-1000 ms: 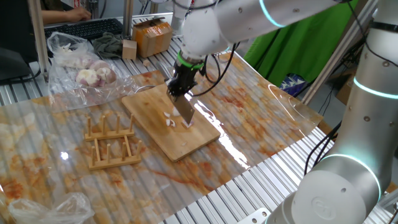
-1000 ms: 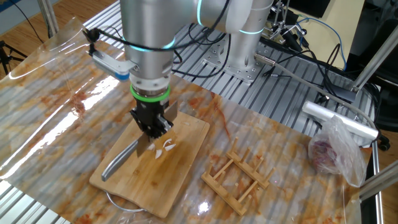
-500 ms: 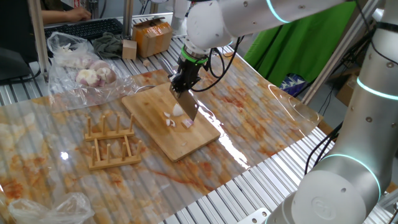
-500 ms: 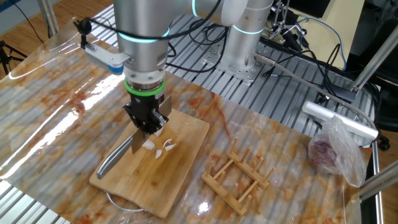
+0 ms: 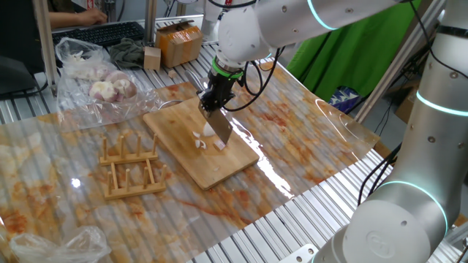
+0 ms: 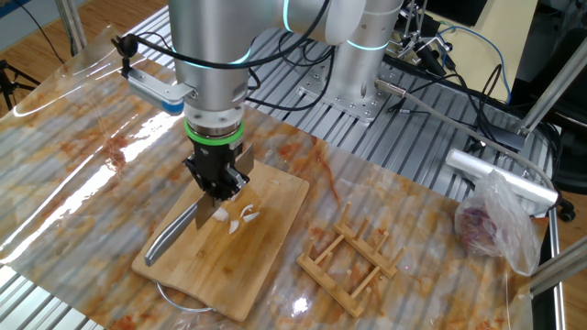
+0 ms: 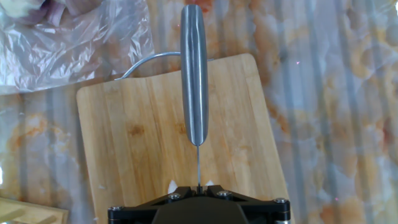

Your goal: Chop the onions

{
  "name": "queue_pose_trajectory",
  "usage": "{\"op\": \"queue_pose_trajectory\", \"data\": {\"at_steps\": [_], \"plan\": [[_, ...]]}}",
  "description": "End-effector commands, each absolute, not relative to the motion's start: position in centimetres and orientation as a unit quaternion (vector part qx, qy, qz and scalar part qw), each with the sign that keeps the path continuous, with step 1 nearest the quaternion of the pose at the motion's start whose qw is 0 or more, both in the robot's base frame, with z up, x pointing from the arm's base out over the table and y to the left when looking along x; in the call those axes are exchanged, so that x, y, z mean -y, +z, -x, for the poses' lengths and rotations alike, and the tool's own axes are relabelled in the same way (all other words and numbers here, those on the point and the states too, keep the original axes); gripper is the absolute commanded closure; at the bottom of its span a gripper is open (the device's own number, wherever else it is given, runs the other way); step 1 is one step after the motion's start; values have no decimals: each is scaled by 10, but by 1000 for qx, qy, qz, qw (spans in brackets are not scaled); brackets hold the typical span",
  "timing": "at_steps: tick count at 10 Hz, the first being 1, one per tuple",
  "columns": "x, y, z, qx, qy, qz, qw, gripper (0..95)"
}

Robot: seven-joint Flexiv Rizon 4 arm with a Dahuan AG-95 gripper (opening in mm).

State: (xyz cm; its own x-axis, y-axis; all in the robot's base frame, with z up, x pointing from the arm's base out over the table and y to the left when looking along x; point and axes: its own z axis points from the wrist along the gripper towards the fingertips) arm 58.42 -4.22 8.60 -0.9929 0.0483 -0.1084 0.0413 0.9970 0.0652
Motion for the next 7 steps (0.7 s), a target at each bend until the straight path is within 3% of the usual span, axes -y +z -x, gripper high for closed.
{"op": "queue_pose_trajectory", "data": {"at_steps": [1, 7], "plan": [[43, 84, -585, -998, 31, -21, 57, 950], [44, 56, -583, -997, 32, -23, 66, 950]]}}
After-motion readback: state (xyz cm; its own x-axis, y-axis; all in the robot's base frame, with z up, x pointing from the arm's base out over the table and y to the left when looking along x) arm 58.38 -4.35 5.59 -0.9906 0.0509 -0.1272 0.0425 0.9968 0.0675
